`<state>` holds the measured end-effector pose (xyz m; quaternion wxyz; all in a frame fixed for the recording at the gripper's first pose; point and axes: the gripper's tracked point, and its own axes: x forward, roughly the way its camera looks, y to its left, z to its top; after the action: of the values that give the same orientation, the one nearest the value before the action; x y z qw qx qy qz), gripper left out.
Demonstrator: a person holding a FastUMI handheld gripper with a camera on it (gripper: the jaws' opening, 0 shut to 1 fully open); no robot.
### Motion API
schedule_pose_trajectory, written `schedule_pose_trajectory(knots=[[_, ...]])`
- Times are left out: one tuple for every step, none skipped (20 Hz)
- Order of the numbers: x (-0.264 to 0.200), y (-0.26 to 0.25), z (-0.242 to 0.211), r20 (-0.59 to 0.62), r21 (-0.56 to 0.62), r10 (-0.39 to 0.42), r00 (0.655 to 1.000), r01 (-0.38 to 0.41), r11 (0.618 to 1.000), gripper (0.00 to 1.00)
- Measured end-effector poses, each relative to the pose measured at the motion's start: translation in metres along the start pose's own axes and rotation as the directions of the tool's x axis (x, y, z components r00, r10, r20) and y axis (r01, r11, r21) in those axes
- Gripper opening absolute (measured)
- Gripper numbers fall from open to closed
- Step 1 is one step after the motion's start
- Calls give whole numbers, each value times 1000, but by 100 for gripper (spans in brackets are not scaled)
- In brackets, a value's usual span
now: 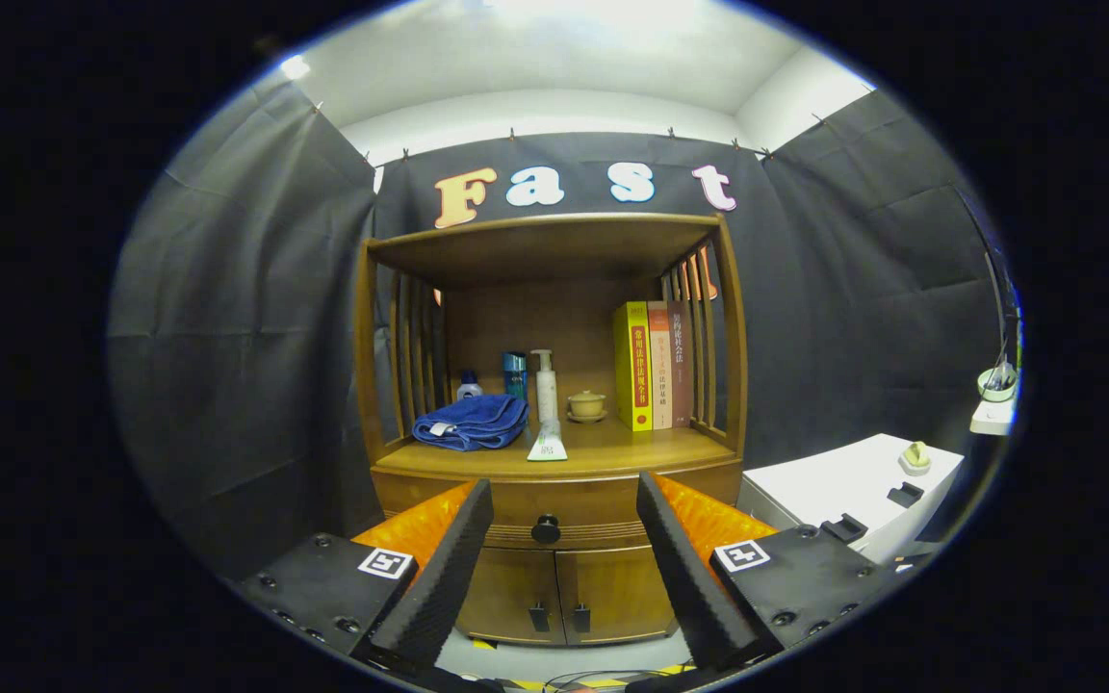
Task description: Pull open the drawer, take out the items inside it, and place them on the countertop above the cabinet.
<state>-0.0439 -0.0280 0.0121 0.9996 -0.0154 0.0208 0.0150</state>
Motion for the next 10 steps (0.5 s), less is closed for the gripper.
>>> schedule_pose_trajectory(knots=[[-6,-4,6,6,-20,-3,1000,3,1000,98],[-9,-7,12,8,-40,-7,1000,7,999,98],[-14,-7,20,20,-51,-10,1000,11,999,98],[-19,-8,27,40,-54,-14,999,16,998,98],[-21,-9,33,59,-53,-20,998,23,998,98],[-22,-10,35,68,-52,-24,997,28,998,98],[-22,-11,35,70,-49,-27,997,30,998,98],[-22,-10,35,72,-41,-25,997,28,999,98],[-22,-10,35,73,-31,-22,997,24,999,98],[-21,-10,34,72,-19,-19,997,20,1000,98]])
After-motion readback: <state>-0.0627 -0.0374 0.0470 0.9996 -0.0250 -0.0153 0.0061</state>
